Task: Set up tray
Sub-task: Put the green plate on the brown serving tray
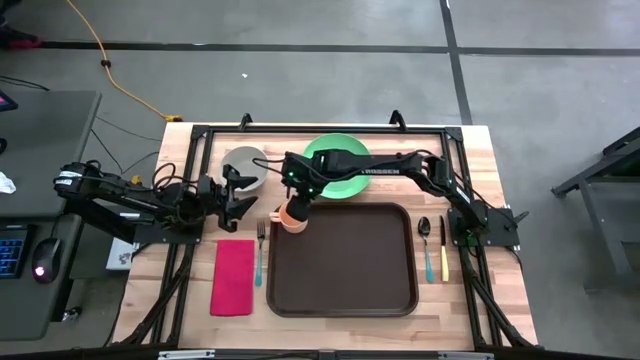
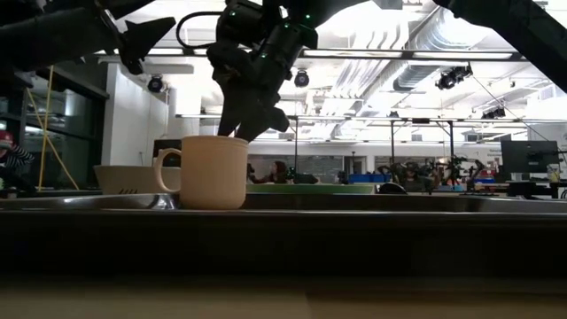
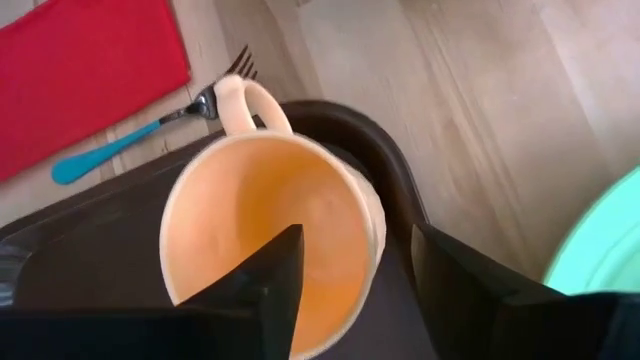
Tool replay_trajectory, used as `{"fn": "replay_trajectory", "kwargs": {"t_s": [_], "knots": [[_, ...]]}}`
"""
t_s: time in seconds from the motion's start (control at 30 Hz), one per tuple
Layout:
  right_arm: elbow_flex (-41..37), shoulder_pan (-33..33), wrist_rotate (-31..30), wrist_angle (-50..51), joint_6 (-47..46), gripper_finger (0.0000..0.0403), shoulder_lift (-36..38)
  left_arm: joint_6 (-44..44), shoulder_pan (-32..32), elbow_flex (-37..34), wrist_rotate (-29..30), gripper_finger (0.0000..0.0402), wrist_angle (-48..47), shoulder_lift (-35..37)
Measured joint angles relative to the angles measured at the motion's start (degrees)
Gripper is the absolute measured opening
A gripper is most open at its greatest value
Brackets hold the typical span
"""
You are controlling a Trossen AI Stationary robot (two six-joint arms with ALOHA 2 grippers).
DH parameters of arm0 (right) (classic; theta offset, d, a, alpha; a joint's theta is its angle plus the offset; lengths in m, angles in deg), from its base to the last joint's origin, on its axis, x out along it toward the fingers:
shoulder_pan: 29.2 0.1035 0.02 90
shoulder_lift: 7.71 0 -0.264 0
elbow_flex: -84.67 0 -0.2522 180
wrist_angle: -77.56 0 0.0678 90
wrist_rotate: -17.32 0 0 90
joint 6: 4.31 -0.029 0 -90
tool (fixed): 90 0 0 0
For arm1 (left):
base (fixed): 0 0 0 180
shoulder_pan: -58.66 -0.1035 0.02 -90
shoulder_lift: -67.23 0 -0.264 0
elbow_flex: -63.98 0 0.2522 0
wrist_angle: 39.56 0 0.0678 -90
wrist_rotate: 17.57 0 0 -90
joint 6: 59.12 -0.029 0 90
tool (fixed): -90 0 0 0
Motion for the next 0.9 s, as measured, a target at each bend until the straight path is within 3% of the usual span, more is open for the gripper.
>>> {"fn": "replay_trajectory", "kwargs": {"t_s": [0.5, 0.9], "knots": [[0.0, -1.1, 0.3, 6.7, 2.2, 0.0162, 3.1, 5.7, 0.0, 0.0, -1.3, 0.0299, -5.7, 0.0], [0.0, -1.1, -0.9, 17.1, 15.1, 0.0157, 3.7, 8.8, 0.0, 0.0, -3.5, 0.0299, -12.5, 0.0]]}}
